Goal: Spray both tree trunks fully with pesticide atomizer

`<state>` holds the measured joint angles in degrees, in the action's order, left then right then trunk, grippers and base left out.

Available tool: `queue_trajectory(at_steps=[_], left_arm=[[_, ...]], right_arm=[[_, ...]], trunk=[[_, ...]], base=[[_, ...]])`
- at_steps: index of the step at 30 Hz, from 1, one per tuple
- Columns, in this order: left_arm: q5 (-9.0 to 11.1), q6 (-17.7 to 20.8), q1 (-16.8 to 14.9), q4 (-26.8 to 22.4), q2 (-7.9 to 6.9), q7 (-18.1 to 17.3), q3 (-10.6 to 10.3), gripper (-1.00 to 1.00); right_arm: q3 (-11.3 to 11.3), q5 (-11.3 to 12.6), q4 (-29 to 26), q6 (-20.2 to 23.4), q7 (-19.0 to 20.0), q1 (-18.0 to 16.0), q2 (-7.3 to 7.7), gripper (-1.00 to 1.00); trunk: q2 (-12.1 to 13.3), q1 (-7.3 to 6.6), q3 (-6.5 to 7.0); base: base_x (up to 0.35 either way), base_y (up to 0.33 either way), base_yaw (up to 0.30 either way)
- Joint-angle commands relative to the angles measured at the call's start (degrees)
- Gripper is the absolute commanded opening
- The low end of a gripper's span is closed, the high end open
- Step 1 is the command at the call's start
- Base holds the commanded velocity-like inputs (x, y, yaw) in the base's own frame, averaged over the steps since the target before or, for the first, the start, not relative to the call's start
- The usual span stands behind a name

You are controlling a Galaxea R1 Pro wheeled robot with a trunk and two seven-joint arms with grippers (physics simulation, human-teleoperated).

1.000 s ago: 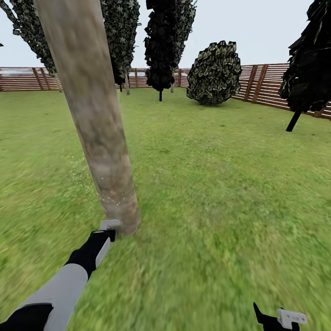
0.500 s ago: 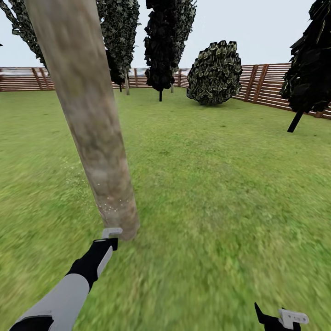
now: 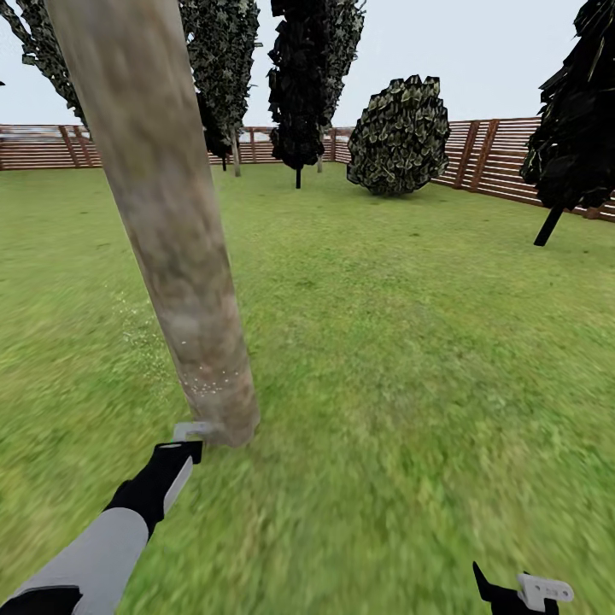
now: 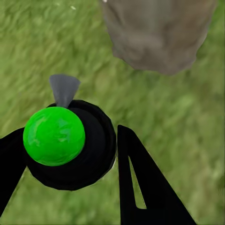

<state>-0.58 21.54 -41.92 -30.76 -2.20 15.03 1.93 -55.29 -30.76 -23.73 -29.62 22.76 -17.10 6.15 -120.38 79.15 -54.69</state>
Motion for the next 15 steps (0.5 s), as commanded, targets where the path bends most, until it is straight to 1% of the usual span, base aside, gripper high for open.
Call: queue_trajectory(at_steps=[1, 2, 4, 6, 8, 11, 13, 15], left_arm=[[-0.02, 0.00, 0.00, -0.06, 0.13, 0.00, -0.08, -1.00], [0.00, -0.01, 0.02, -0.40, 0.39, 0.00, -0.07, -1.00], [0.04, 0.06, 0.07, -2.96, 1.87, -0.01, -0.05, -1.00], [0.05, 0.12, 0.08, -3.98, 2.51, 0.05, -0.07, -1.00], [0.05, 0.18, -0.13, -5.01, 3.27, 0.23, -0.56, -1.00], [0.05, 0.84, -0.30, -9.22, 5.06, 0.49, -0.94, -1.00], [0.05, 1.09, -0.49, -11.02, 5.99, 0.52, -1.09, -1.00], [0.05, 1.22, -0.58, -11.47, 6.20, 0.52, -2.18, -1.00]], right_arm=[[0.00, 0.00, 0.00, 0.00, 0.00, 0.01, 0.00, 1.00], [0.01, 0.00, 0.00, 0.00, 0.00, 0.02, 0.00, 1.00], [-0.05, 0.02, -0.06, 0.00, 0.00, 0.00, 0.00, 1.00], [-0.02, 0.05, -0.13, 0.00, 0.00, 0.01, 0.00, 1.00], [0.00, 0.02, -0.17, 0.00, 0.00, -0.01, -0.02, 1.00], [0.01, 0.00, -0.17, 0.00, 0.00, -0.01, -0.08, 1.00], [0.01, 0.00, -0.18, 0.00, 0.00, -0.01, -0.09, 1.00], [0.01, 0.00, -0.18, 0.00, 0.00, -0.02, -0.09, 1.00]], trunk=[[0.00, 0.00, 0.00], [0.00, 0.00, 0.00], [0.00, 0.00, 0.00], [0.00, 0.00, 0.00], [0.00, 0.00, 0.00], [0.00, 0.00, 0.00], [0.00, 0.00, 0.00], [0.00, 0.00, 0.00]], base=[[0.000, 0.000, 0.000], [0.000, 0.000, 0.000], [0.000, 0.000, 0.000], [-0.104, 0.000, 0.000], [-0.287, 0.000, 0.000], [-0.330, 0.000, 0.000], [-0.332, 0.000, 0.000], [-0.228, 0.000, 0.000]])
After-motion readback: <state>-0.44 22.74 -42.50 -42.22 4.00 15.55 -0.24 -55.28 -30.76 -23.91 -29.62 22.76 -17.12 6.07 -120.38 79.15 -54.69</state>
